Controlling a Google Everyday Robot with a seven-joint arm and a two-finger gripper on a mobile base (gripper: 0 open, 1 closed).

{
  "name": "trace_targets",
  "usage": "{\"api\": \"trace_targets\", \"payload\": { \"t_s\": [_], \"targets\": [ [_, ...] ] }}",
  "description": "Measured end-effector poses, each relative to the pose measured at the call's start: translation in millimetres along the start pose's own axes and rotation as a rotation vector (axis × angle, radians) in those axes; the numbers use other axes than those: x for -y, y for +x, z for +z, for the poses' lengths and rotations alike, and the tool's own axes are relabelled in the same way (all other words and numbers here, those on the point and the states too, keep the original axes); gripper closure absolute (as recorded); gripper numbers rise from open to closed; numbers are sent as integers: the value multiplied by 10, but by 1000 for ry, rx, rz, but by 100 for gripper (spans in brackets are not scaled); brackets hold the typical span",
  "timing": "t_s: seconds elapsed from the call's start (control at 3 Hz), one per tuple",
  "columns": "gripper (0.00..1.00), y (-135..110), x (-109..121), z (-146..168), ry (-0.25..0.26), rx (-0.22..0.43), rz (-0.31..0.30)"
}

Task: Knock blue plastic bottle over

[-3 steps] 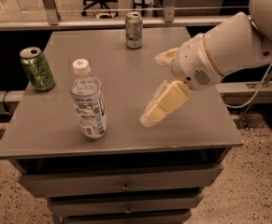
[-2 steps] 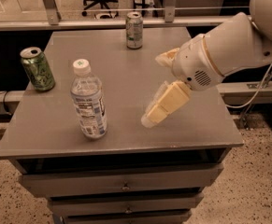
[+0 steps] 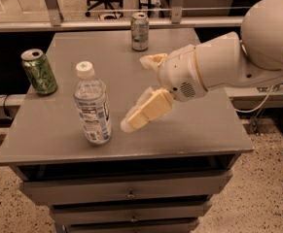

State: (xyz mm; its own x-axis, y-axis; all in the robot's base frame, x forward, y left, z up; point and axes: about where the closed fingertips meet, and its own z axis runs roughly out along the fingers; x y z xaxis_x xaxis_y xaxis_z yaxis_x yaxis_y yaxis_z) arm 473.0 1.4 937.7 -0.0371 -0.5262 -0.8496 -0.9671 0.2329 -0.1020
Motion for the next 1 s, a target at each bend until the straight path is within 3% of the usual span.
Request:
{"api": "trace_targets", "payload": {
  "t_s": [0.33,1.0],
  "targets": [
    [0,-220,-160,310,-43,155,-12],
    [0,-369,-334,794,-111,324,-11]
  ]
}}
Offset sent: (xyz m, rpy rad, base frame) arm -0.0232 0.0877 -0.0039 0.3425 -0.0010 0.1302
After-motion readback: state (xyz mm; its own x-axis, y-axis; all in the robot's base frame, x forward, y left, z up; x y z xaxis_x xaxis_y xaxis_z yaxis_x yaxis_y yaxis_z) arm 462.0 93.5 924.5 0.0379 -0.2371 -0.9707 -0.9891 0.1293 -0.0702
